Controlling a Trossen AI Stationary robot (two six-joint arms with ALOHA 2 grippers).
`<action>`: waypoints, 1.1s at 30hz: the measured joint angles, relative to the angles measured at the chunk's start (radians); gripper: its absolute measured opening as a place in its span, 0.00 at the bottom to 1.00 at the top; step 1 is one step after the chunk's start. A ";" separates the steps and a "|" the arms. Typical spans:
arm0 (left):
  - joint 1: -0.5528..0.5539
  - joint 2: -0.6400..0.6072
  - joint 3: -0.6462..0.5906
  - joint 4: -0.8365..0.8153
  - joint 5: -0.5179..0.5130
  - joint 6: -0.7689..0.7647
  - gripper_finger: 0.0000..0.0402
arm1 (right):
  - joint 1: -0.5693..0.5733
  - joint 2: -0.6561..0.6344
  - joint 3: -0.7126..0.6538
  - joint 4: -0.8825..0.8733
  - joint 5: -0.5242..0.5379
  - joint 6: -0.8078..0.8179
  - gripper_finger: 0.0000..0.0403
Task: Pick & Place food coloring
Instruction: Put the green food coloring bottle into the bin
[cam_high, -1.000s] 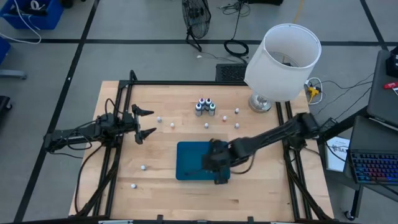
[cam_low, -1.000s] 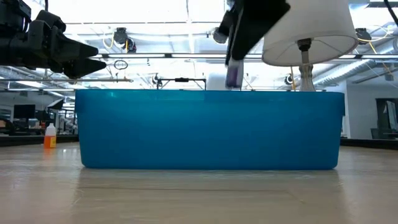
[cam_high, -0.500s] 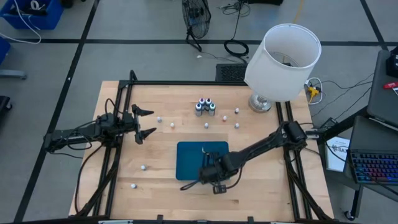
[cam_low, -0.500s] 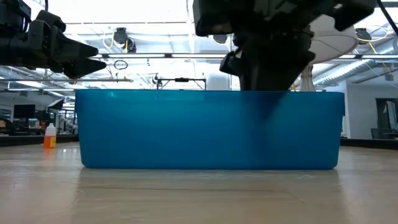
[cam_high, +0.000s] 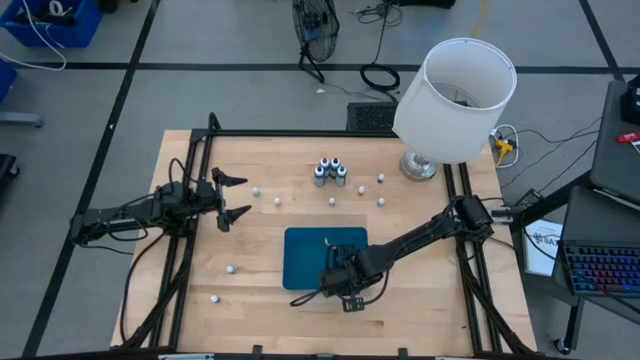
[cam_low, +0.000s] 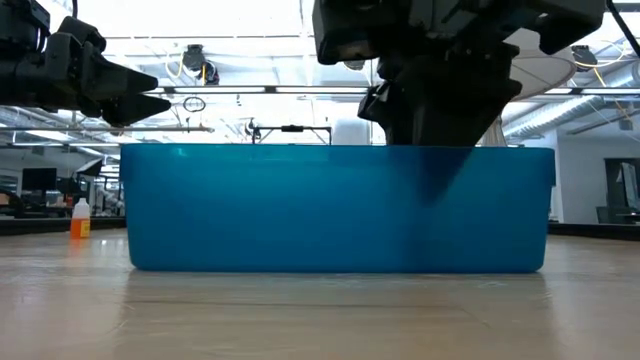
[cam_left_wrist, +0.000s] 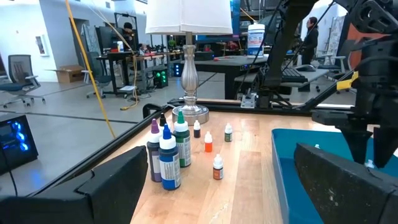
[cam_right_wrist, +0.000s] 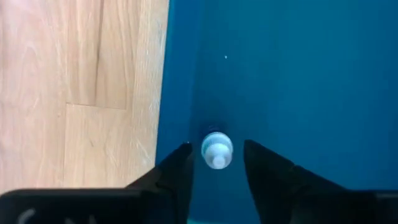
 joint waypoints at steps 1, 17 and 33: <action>0.000 0.000 0.000 0.000 0.000 0.000 0.99 | 0.000 0.000 0.000 0.000 0.000 0.000 0.35; 0.000 0.000 0.000 0.000 0.000 0.000 0.99 | -0.045 -0.222 -0.001 -0.134 0.036 -0.003 0.36; 0.000 0.000 0.000 0.000 0.000 0.000 0.99 | -0.320 -0.637 -0.326 -0.250 0.312 0.023 0.36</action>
